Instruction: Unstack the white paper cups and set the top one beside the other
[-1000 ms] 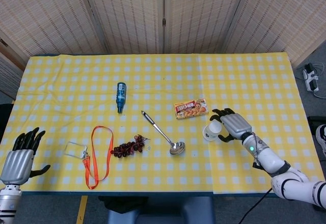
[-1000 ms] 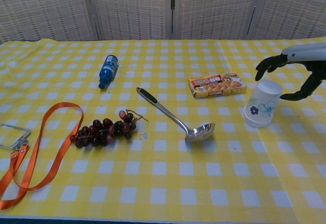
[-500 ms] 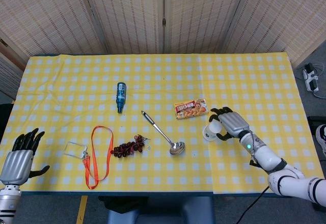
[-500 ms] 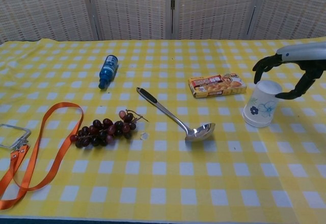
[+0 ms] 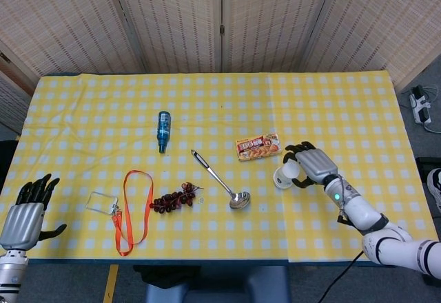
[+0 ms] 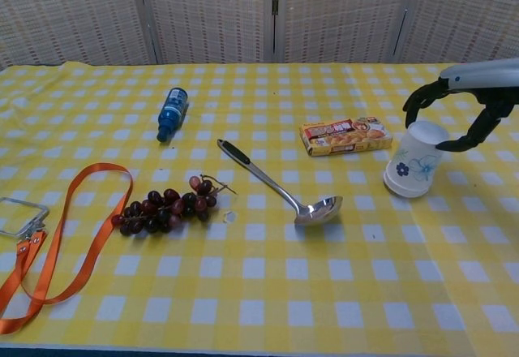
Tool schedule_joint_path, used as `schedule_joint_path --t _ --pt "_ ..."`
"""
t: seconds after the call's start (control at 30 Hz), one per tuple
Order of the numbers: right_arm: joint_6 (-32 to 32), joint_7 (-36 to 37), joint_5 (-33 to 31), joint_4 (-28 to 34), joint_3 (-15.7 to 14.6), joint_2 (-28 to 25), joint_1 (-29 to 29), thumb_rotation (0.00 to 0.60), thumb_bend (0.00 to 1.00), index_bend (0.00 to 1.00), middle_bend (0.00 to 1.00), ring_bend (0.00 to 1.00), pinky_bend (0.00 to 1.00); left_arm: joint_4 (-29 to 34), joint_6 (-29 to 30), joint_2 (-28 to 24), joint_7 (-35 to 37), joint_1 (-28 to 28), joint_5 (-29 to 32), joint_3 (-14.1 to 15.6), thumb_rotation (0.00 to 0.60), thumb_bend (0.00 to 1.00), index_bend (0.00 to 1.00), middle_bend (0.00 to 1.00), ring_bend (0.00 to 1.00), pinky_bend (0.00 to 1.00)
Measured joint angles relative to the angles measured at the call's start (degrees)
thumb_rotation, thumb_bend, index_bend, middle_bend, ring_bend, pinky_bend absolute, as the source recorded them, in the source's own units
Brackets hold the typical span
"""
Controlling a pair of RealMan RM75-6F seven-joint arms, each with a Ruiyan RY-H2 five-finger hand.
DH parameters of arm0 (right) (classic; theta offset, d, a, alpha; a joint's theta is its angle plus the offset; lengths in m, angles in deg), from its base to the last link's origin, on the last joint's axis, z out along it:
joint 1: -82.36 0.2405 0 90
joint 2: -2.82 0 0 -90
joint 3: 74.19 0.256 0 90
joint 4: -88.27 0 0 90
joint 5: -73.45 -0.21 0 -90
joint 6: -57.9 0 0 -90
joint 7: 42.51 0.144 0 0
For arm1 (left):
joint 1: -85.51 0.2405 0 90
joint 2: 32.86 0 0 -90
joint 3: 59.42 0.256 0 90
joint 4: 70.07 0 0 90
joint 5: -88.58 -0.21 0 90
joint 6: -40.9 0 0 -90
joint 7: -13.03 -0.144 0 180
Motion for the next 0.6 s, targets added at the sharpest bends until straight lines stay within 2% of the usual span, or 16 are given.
schedule_joint_path --t 0.3,0.6 --pt "-2.64 2.41 2.10 6.77 0.96 -6.87 -1.65 0.600 0.43 0.39 0.16 0.12 0.06 0.68 -0.30 -0.23 -0.20 -0.20 0.02 0.02 0.600 0.20 0.00 0.00 0.00 0.00" --pt "-3.51 7.01 6.43 7.74 1.10 -8.87 -3.61 0.600 0.44 0.39 0.16 0.13 0.06 1.31 -0.16 -0.54 -0.49 -0.18 -0.04 0.05 0.600 0.20 0.00 0.00 0.00 0.00"
